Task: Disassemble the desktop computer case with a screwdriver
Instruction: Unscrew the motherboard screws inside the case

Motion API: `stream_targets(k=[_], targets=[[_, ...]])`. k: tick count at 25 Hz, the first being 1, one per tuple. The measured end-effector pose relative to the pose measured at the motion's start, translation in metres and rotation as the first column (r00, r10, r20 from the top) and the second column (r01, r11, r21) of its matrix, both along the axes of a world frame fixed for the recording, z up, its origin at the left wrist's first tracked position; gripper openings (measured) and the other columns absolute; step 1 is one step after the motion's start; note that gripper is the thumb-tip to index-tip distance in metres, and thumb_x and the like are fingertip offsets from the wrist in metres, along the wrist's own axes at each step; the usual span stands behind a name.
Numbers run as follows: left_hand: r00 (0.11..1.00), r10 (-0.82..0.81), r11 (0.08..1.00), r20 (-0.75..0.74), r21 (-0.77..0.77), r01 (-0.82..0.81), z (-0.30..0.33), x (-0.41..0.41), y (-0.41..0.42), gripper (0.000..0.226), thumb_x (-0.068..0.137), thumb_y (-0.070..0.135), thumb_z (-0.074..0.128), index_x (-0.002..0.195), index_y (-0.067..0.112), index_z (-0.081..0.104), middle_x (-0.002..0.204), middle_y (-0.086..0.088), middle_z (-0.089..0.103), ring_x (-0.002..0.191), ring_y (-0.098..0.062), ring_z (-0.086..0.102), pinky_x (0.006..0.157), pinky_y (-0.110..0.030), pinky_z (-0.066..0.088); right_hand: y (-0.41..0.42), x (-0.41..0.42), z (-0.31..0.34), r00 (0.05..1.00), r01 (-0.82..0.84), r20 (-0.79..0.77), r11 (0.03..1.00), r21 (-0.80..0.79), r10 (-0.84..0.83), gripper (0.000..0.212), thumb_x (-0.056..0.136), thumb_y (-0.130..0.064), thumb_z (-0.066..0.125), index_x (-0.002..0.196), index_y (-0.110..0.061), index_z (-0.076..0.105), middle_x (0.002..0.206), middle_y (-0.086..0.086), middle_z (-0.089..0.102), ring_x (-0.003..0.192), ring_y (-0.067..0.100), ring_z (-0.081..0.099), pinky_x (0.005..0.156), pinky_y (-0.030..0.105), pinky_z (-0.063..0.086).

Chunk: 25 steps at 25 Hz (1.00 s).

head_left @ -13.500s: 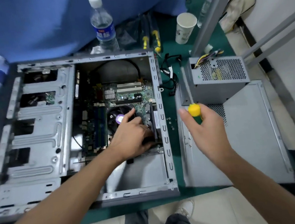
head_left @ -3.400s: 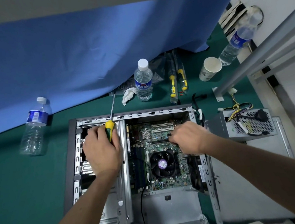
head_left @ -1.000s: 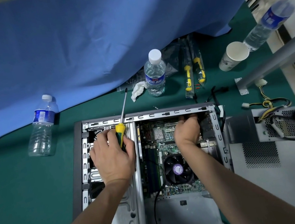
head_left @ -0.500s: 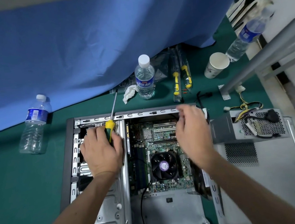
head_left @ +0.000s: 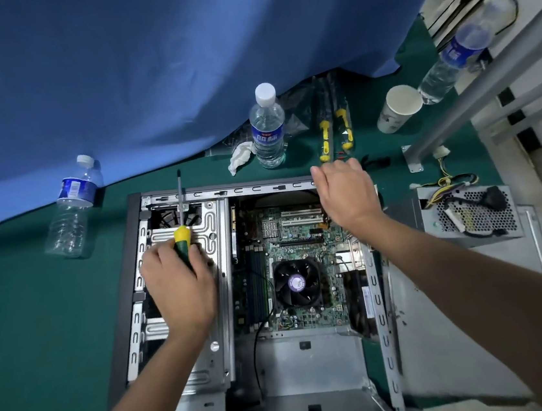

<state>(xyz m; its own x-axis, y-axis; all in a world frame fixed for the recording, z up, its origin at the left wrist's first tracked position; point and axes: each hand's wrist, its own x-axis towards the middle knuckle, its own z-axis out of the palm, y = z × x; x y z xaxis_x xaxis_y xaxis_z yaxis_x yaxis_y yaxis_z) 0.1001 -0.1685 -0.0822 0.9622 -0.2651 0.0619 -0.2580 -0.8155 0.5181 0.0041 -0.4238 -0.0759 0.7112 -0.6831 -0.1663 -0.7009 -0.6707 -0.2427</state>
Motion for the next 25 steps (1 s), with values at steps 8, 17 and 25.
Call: stream_targets(k=[8, 17, 25], targets=[[0.999, -0.049, 0.976, 0.005, 0.211, 0.046, 0.016, -0.004, 0.003, 0.048, 0.095, 0.023, 0.061, 0.126, -0.011, 0.047, 0.126, -0.033, 0.045, 0.115, -0.048, 0.040, 0.094, -0.057, 0.034, 0.002, -0.001, 0.000, 0.998, 0.014, 0.060, 1.000, -0.006, -0.014, 0.055, 0.105, -0.041, 0.023, 0.098, -0.007, 0.065, 0.100, 0.012, 0.066, 0.101, 0.031, 0.051, 0.088, 0.046, 0.044], [0.882, -0.461, 0.885, -0.098, 0.031, 0.465, 0.004, -0.068, -0.073, 0.039, 0.095, 0.017, 0.052, 0.132, 0.003, 0.053, 0.126, -0.013, 0.051, 0.116, -0.028, 0.048, 0.100, -0.031, 0.035, 0.001, -0.002, -0.004, 0.998, 0.019, 0.067, 1.000, -0.012, -0.018, 0.052, 0.105, -0.041, 0.025, 0.097, -0.008, 0.065, 0.099, 0.012, 0.066, 0.101, 0.030, 0.051, 0.085, 0.045, 0.044], [0.832, -0.026, 0.998, -0.555, 0.034, 0.053, -0.058, -0.028, -0.125, 0.043, 0.103, 0.022, 0.040, 0.138, -0.003, 0.037, 0.134, -0.028, 0.048, 0.120, -0.043, 0.049, 0.095, -0.039, 0.039, -0.001, -0.002, -0.007, 0.997, 0.018, 0.072, 1.000, -0.007, -0.017, 0.052, 0.105, -0.041, 0.025, 0.097, -0.009, 0.064, 0.099, 0.011, 0.065, 0.101, 0.028, 0.049, 0.085, 0.043, 0.041]])
